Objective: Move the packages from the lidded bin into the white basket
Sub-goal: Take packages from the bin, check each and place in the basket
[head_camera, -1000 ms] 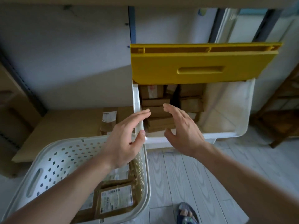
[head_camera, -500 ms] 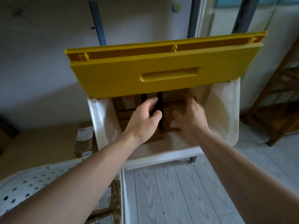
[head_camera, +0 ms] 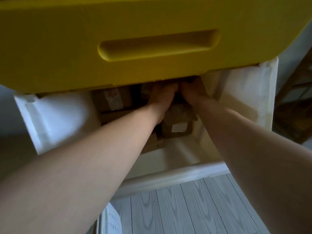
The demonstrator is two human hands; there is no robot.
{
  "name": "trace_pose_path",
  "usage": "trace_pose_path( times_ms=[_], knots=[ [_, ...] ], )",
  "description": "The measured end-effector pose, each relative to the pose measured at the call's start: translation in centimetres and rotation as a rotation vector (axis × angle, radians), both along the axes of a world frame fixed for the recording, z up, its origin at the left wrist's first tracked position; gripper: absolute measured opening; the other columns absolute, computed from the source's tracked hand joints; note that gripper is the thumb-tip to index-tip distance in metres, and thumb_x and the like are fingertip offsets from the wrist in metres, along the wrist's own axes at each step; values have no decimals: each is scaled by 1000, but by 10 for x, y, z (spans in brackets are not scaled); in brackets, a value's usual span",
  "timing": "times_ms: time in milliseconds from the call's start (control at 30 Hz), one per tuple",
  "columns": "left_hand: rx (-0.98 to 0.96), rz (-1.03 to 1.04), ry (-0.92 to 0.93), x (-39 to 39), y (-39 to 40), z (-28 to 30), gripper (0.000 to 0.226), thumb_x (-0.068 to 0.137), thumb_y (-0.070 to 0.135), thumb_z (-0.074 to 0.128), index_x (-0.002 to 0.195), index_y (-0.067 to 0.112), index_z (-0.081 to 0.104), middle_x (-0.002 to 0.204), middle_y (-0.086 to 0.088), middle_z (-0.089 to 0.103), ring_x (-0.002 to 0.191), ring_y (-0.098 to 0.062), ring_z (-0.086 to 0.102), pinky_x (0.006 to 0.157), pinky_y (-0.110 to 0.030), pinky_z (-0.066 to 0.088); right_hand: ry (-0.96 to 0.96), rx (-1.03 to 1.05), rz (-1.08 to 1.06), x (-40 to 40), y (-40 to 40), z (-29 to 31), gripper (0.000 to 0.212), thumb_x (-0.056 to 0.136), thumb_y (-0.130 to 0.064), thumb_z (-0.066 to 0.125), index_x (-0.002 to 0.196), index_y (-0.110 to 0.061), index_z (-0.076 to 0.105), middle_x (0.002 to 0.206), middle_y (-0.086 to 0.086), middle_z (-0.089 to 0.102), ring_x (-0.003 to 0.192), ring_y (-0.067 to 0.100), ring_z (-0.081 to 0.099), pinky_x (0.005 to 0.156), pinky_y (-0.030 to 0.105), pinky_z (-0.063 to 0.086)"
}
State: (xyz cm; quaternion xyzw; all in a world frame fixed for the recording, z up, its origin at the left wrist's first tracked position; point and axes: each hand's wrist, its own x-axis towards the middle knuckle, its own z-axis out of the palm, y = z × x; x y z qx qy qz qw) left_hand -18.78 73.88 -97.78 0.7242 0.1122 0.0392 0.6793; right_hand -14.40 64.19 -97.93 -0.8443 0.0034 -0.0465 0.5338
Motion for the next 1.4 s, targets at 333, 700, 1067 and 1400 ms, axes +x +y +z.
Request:
trace_pose_path(
  times_ms=[333,700,1067,1400],
  knots=[
    [-12,33,-1,-45,1,17,33,93,13,59,125,7,61,121,-16,64,97,-23,59,75,-30,47,-41,92,-166,-62,-16,9,49,81,-19,66,129,-15,53,118,4,67,109,27,64,86,39,55],
    [-307,50,15,-180,31,29,35,79,42,69,100,16,58,106,-11,65,114,-34,65,102,-53,50,-28,100,-187,-216,-20,37,30,87,-20,64,110,-20,45,99,0,62,87,17,60,67,32,41],
    [-229,-216,-149,-322,85,37,43,89,71,50,118,45,70,124,12,71,115,-4,67,92,-31,55,-137,432,196,-314,-4,61,19,70,-23,48,87,-17,54,81,6,51,83,31,45,72,48,36],
    [0,-240,-361,-380,168,34,42,85,47,57,124,37,69,136,-3,61,121,-23,64,93,-40,59,-220,345,456,-329,59,64,34,96,-32,58,66,-16,59,60,-6,49,58,-4,48,58,10,39]
  ],
)
